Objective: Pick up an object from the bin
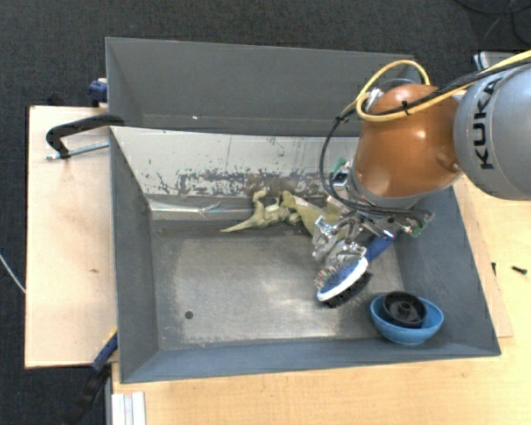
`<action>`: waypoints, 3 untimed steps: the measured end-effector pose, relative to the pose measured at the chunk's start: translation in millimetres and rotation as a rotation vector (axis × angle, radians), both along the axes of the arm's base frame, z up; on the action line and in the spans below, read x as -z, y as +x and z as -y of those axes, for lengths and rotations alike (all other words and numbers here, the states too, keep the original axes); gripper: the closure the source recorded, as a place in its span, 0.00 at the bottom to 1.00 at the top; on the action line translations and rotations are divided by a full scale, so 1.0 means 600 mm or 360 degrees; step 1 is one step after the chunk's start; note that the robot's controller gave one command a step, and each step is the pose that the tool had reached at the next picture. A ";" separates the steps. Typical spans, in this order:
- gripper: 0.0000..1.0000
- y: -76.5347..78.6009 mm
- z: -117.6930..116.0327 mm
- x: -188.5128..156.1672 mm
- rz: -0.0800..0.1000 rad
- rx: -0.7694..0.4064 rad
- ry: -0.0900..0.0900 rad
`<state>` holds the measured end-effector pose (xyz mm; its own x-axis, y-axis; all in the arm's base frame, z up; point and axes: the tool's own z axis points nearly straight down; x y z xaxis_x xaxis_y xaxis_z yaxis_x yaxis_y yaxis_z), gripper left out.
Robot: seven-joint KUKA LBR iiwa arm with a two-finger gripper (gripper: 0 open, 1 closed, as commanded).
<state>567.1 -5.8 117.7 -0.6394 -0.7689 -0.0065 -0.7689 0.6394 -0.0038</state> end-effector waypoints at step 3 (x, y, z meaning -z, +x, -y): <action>0.00 -0.044 -0.158 -0.060 -0.0010 0.0292 0.0003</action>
Offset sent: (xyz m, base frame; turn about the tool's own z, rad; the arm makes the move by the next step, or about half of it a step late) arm 0.0000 0.0000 0.0000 0.0000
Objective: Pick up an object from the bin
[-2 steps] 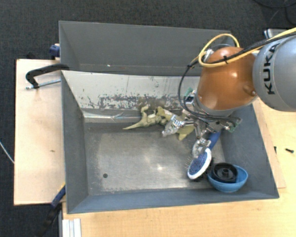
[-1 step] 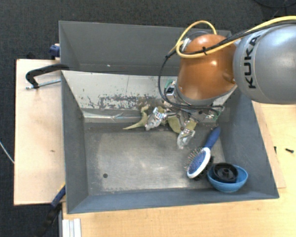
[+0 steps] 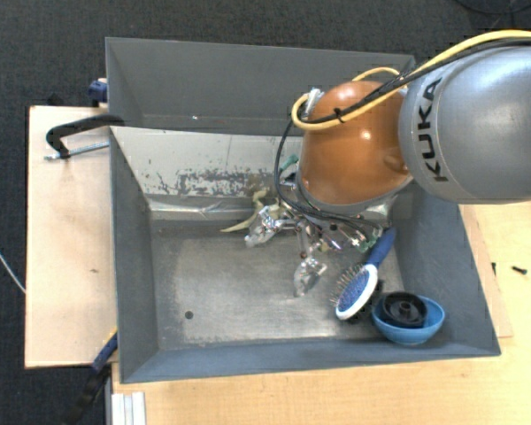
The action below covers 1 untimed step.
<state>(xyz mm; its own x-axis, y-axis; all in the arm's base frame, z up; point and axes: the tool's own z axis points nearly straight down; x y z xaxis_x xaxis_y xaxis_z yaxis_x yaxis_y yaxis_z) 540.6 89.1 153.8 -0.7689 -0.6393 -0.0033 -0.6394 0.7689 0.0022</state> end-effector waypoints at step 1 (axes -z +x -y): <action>0.00 -0.051 0.086 -0.065 0.0002 0.0052 -0.0008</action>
Offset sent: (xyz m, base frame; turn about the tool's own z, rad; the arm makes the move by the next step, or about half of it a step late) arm -0.0307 -0.0492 0.0356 0.0264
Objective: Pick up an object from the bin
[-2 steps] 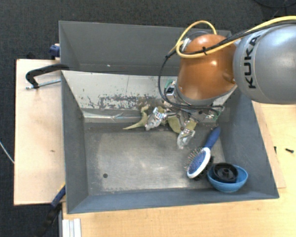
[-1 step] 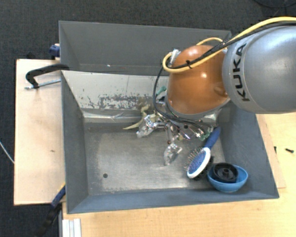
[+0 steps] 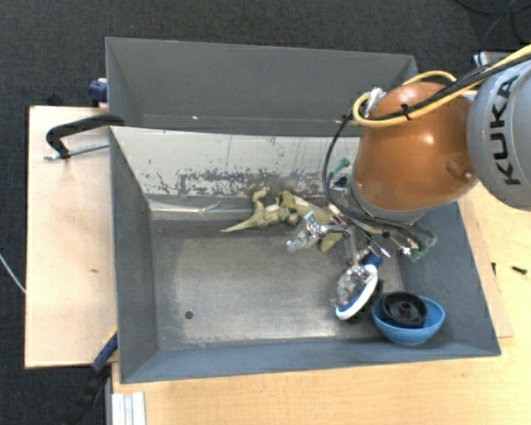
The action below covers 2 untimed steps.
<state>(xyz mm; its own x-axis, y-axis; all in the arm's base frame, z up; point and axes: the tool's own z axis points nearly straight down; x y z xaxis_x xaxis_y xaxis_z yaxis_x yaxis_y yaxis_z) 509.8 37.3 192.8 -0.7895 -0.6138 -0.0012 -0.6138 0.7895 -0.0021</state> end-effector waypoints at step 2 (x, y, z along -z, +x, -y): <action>0.00 0.090 0.212 0.198 0.0008 -0.0283 0.0003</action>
Offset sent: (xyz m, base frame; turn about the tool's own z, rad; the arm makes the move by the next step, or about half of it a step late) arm 0.0266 -0.0822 -0.0775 -0.0418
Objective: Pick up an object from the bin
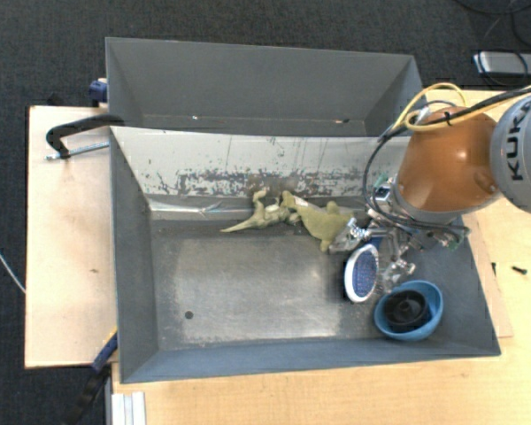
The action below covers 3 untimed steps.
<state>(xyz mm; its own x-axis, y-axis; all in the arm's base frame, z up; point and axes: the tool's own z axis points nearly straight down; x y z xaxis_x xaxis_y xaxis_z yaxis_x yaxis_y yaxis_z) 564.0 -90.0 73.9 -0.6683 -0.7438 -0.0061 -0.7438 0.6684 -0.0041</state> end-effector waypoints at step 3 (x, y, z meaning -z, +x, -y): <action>1.00 0.022 -0.045 -0.248 0.0011 -0.0492 -0.0006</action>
Offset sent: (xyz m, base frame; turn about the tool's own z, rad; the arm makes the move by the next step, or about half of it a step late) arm 0.0109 0.0139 0.0224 -0.3417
